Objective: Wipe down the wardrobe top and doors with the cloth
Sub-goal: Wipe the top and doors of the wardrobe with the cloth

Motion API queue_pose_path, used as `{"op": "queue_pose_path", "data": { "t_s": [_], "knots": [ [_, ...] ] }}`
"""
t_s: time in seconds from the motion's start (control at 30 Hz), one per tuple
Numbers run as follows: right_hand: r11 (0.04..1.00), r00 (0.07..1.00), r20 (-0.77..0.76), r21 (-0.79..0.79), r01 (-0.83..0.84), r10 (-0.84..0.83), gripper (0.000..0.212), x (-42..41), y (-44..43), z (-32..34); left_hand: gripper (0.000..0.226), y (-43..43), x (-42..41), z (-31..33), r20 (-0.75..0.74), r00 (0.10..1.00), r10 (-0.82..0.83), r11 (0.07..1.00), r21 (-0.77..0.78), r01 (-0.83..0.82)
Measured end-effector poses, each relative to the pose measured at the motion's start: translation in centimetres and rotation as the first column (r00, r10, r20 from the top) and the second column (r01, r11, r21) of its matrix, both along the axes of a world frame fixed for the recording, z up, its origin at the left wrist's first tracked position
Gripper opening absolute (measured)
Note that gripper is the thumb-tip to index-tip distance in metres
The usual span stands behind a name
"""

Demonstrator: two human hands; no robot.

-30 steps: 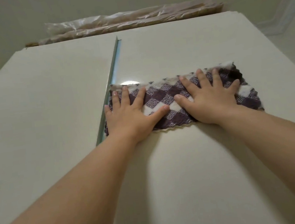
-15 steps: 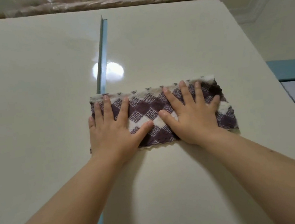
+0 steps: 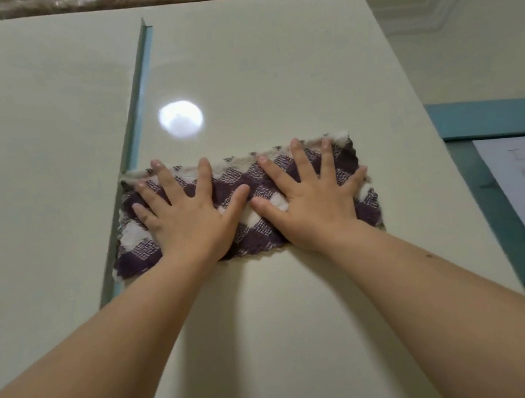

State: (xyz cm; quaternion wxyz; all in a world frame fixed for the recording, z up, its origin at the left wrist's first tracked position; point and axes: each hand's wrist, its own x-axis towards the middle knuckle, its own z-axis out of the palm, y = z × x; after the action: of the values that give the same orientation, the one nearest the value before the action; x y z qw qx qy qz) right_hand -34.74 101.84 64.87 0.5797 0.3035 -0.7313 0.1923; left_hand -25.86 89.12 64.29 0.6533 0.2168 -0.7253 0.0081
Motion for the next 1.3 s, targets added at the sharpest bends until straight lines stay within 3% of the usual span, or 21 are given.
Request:
{"op": "queue_pose_path", "data": {
  "t_s": [0.17, 0.47, 0.97, 1.3],
  "knots": [
    [0.997, 0.996, 0.084, -0.072, 0.041, -0.035, 0.072, -3.5, 5.6, 1.0, 0.081, 5.0, -3.8, 1.4, 0.023, 0.997, 0.070, 0.995, -0.073, -0.069],
    [0.987, 0.987, 0.159, -0.161, 0.029, -0.003, 0.087, -7.4, 11.9, 0.4, 0.086, 10.9, -8.2, 1.5, 0.017, 0.999, 0.052, 0.993, -0.108, -0.049],
    [0.987, 0.980, 0.195, -0.151, 0.064, -0.033, 0.083, -8.2, 12.3, -11.8, 0.086, 12.2, -8.3, -9.2, 0.108, 0.994, 0.022, 0.993, -0.116, -0.010],
    [0.969, 0.986, 0.167, -0.238, 0.070, -0.030, 0.083, -6.2, 8.8, -13.0, 0.085, 8.8, -6.9, -9.7, 0.098, 0.995, 0.034, 0.983, -0.185, -0.016]
  ]
}}
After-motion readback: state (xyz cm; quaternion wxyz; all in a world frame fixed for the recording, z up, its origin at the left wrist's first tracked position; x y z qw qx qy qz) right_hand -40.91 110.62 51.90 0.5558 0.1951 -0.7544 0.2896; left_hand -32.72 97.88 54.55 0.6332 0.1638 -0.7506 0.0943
